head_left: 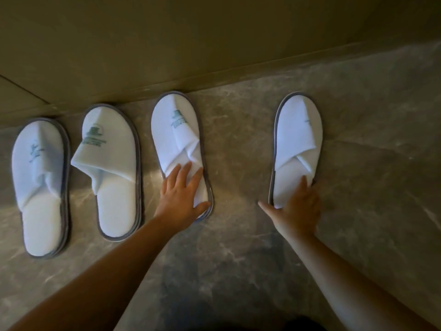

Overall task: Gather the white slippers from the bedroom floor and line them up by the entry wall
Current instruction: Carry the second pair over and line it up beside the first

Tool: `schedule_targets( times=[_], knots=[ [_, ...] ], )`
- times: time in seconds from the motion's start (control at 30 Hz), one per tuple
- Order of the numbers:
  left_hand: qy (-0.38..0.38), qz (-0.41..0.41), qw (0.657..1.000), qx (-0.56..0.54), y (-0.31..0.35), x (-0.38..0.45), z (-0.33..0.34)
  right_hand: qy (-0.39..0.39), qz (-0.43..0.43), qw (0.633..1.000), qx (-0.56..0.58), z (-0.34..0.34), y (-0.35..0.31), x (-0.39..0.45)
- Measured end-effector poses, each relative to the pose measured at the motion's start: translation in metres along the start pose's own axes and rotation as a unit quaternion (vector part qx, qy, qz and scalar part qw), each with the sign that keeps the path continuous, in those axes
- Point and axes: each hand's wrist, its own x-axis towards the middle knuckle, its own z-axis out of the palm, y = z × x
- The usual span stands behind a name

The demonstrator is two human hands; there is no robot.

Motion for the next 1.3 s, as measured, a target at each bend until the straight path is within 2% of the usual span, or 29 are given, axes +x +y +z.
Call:
schedule_targets(
  times=[0.1,0.23,0.37,0.53,0.77,1.3],
  knots=[
    [-0.01,-0.002,1.0,0.009,0.0,0.0,0.0,0.0,-0.009,1.0,-0.02,0.005,0.001,0.002],
    [-0.015,-0.007,1.0,0.013,0.002,0.0,-0.001,0.019,-0.026,0.999,0.019,0.003,0.003,0.01],
    [-0.016,-0.007,1.0,0.011,0.001,0.0,-0.003,0.02,-0.094,0.993,0.071,0.002,0.002,0.012],
    [-0.015,-0.005,1.0,0.015,0.001,-0.001,-0.003,-0.023,-0.2,0.979,0.04,0.001,-0.014,0.02],
    [-0.018,-0.009,1.0,0.013,0.002,-0.001,-0.002,-0.033,-0.253,0.967,-0.01,0.009,-0.03,0.018],
    [-0.013,-0.009,1.0,-0.015,-0.002,-0.002,0.002,-0.009,-0.222,0.974,-0.031,0.026,-0.035,0.009]
  ],
)
